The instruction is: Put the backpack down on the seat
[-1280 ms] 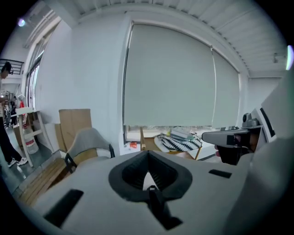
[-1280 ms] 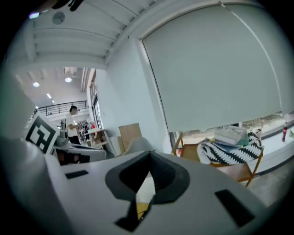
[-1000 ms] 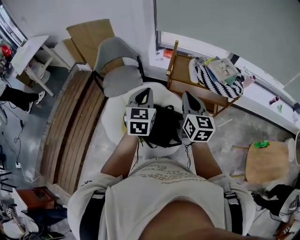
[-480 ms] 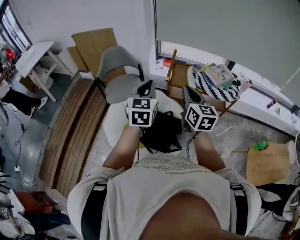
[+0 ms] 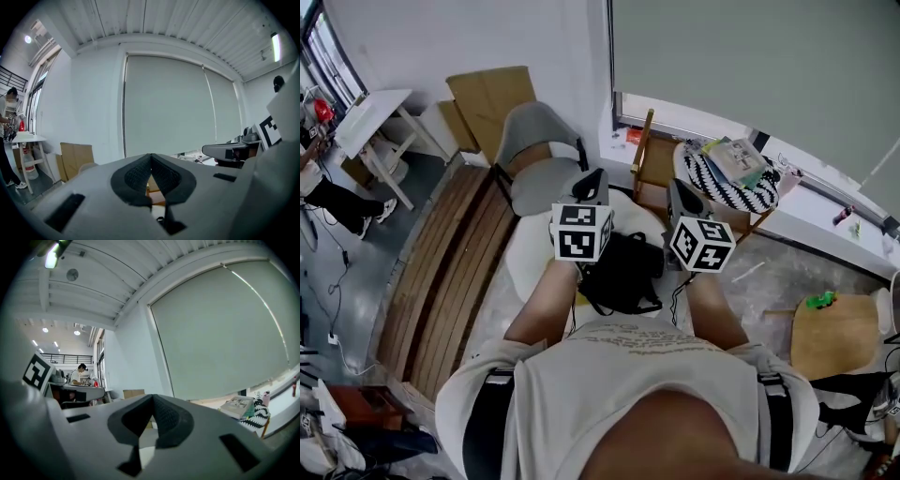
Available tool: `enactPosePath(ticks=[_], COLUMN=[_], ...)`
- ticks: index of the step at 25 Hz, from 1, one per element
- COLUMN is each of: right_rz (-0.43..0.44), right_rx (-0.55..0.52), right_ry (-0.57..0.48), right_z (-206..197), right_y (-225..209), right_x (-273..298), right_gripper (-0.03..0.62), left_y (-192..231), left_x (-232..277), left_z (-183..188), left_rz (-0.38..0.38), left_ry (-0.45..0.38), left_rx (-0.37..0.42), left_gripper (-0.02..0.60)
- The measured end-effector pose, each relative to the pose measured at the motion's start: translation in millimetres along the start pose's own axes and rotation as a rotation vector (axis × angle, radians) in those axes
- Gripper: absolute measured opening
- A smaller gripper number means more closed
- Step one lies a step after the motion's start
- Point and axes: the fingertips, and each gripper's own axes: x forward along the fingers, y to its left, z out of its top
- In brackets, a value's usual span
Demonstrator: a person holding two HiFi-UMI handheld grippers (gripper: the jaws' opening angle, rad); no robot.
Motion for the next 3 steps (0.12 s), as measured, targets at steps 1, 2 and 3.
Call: enactPosePath(ticks=[1,2,3], right_rz=[-0.001,-0.001,-0.002], right_rx=[0.001,0.001,0.002], right_ry=[0.001,0.001,0.002], right_z=[-0.8,-1.7,-2.6], right_y=[-1.1,-1.9,-2.7], right_x=[-0.1,-0.1,-0.2], right_gripper=[0.026,0.026,0.026], left_y=[-0.1,0.0,0.1], left_x=[0.2,0.3,0.3], left_z=[-0.9,-1.6,-2.3], left_rz=[-0.002,-0.003,-0.005], left_ry=[0.001,0.002,0.003], left_rx=[-0.006,-0.012,-0.017], left_gripper=[0.02,0.02,0.02])
